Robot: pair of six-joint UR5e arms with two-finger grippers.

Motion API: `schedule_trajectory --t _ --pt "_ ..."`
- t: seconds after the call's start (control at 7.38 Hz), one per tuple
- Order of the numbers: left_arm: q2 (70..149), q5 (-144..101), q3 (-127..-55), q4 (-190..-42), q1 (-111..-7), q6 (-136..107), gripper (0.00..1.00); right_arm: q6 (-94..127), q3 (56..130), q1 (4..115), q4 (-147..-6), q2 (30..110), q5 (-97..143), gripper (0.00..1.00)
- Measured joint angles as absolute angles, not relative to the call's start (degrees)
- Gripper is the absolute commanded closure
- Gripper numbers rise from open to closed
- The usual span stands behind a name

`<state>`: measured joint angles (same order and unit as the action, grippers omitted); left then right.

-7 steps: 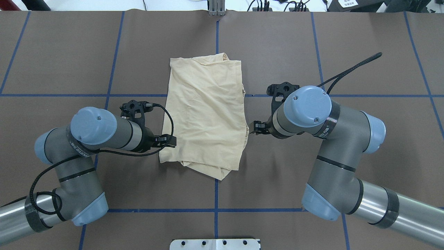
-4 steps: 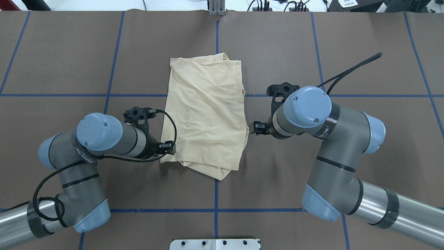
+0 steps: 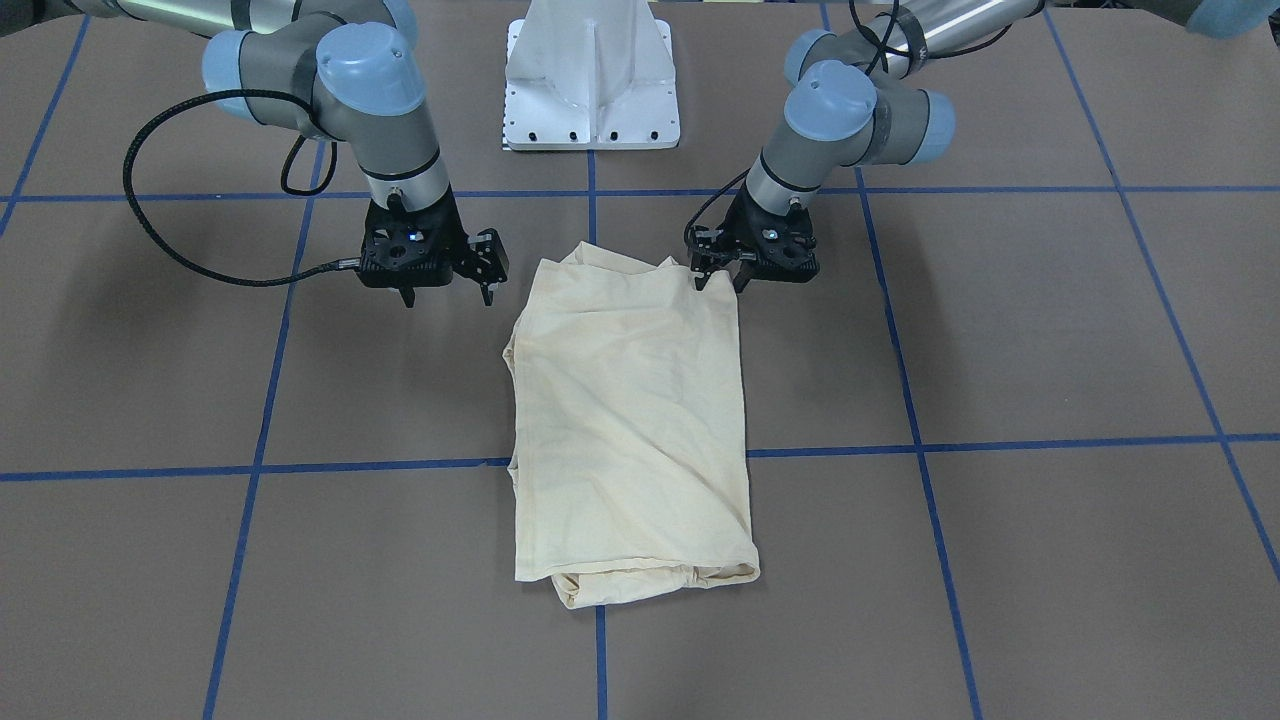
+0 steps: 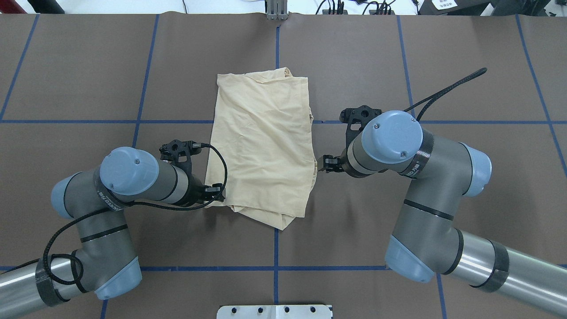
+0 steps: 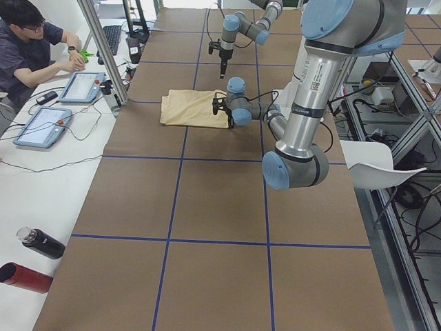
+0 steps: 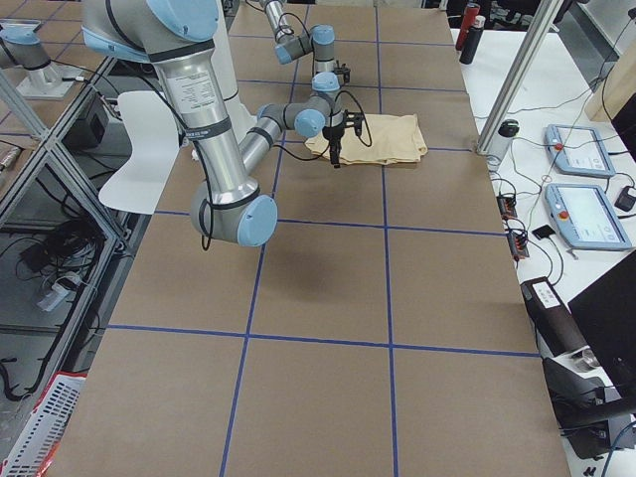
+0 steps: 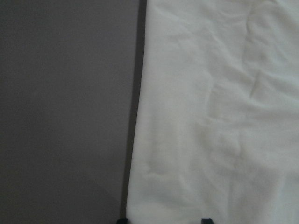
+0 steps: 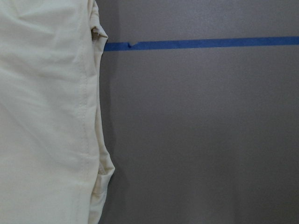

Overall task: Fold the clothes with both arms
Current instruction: 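Lower both grippers onto the shirt edges nearest the robot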

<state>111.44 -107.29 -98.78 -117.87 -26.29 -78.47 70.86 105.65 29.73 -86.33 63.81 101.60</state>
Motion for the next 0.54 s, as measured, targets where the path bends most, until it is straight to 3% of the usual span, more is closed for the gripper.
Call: schedule_trajectory --t 0.14,0.27,0.41,0.54 --pt "111.4 -107.4 -98.8 -117.8 -26.3 -78.5 0.42 70.9 105.6 29.7 -86.3 63.8 101.6 0.0" --pt "111.6 -107.5 -98.8 -117.3 -26.2 -78.5 0.51 70.9 105.6 29.7 -86.3 63.8 101.6 0.0" --pt "111.8 -107.5 -98.9 -116.4 -26.0 -78.5 0.67 70.9 105.6 29.7 -86.3 63.7 101.6 0.0" --pt "111.9 -107.5 -99.2 -115.8 -25.9 -78.5 0.89 70.9 105.6 29.6 -86.3 63.7 101.6 0.0"
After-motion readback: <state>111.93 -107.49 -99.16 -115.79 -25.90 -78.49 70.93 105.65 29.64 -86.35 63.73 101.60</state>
